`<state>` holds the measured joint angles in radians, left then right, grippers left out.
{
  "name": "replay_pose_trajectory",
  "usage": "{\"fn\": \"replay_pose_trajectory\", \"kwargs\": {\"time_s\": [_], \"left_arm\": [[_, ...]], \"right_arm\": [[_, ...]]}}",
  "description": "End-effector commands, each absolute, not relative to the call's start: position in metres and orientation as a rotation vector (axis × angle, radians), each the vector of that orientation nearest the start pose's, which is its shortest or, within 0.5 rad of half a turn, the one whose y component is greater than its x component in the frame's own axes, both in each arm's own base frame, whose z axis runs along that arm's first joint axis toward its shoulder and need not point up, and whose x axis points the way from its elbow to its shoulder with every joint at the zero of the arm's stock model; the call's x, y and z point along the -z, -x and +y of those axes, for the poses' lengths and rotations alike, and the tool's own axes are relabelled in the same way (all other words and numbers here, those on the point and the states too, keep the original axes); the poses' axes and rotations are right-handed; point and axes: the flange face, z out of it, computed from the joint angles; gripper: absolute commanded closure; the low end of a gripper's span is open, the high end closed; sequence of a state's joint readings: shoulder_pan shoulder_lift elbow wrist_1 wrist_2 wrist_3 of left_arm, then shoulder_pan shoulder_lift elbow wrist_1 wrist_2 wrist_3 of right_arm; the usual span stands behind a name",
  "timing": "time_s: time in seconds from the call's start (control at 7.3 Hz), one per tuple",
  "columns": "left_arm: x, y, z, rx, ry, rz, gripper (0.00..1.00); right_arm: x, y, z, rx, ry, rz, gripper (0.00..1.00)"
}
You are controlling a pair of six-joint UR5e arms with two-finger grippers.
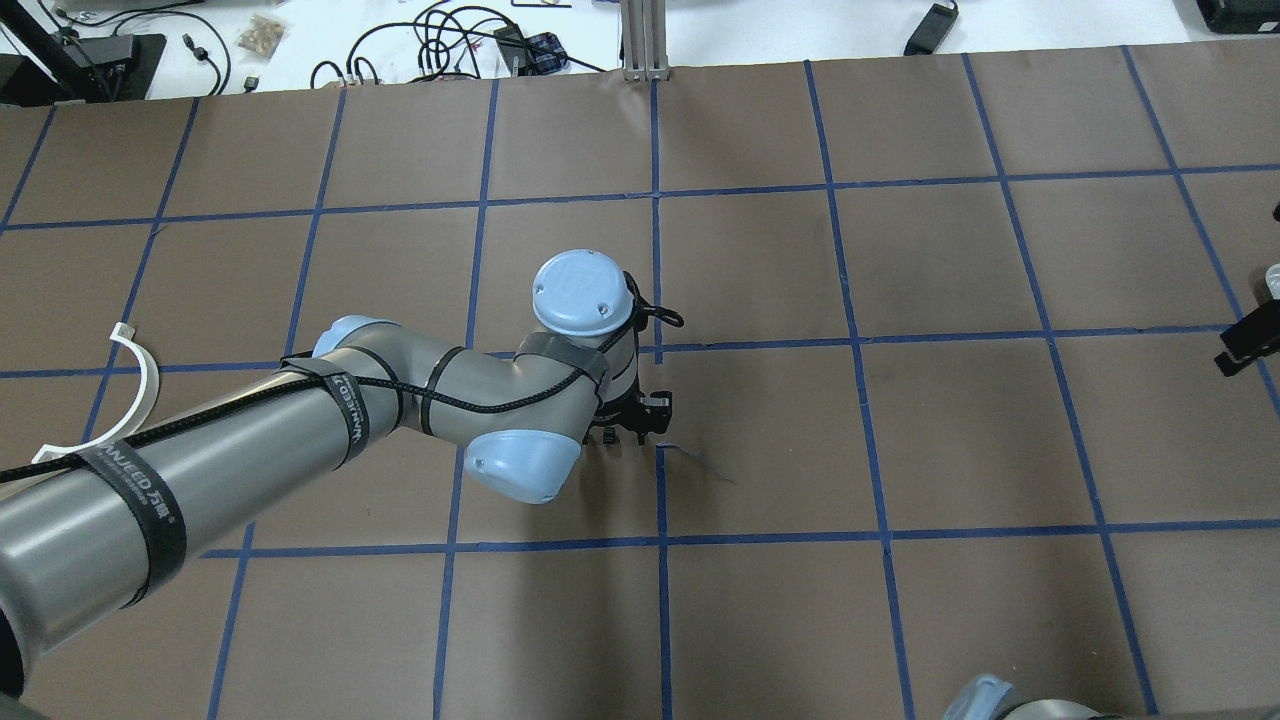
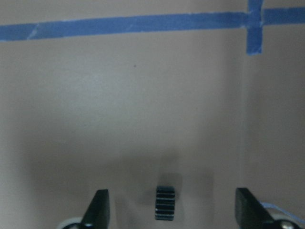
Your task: Place bearing gear from tray to pile
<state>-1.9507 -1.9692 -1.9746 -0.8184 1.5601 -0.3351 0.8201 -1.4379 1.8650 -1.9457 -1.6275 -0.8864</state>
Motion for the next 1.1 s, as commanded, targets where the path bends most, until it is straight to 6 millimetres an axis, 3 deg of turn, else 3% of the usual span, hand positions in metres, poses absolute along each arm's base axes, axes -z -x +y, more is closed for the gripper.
{"fn": "replay_pose_trajectory", "kwargs": {"time_s": [0.0,0.14,0.41,0.68,0.96], "left_arm": [[-0.170,0.321,-0.448,-0.071,-0.065,3.135,1.00],[-0.177,0.319,-0.453,-0.050,-0.053,3.139,1.00],[-0.189,0.274,-0.476,-0.059,-0.081,3.138,1.00],[-0.193,0.196,-0.489,-0.207,-0.063,3.112,1.00],[-0.219,0.096,-0.504,-0.237,-0.202,3.046,1.00]], "right_arm": [[-0.300,0.368,-0.461,-0.172,0.224,3.156,0.00],[-0.290,0.409,-0.468,-0.142,0.235,3.182,0.00],[-0.261,0.444,-0.478,-0.142,0.317,3.165,0.00],[-0.221,0.467,-0.474,-0.129,0.396,3.151,0.00],[-0.208,0.470,-0.476,-0.132,0.406,3.146,0.00]]}}
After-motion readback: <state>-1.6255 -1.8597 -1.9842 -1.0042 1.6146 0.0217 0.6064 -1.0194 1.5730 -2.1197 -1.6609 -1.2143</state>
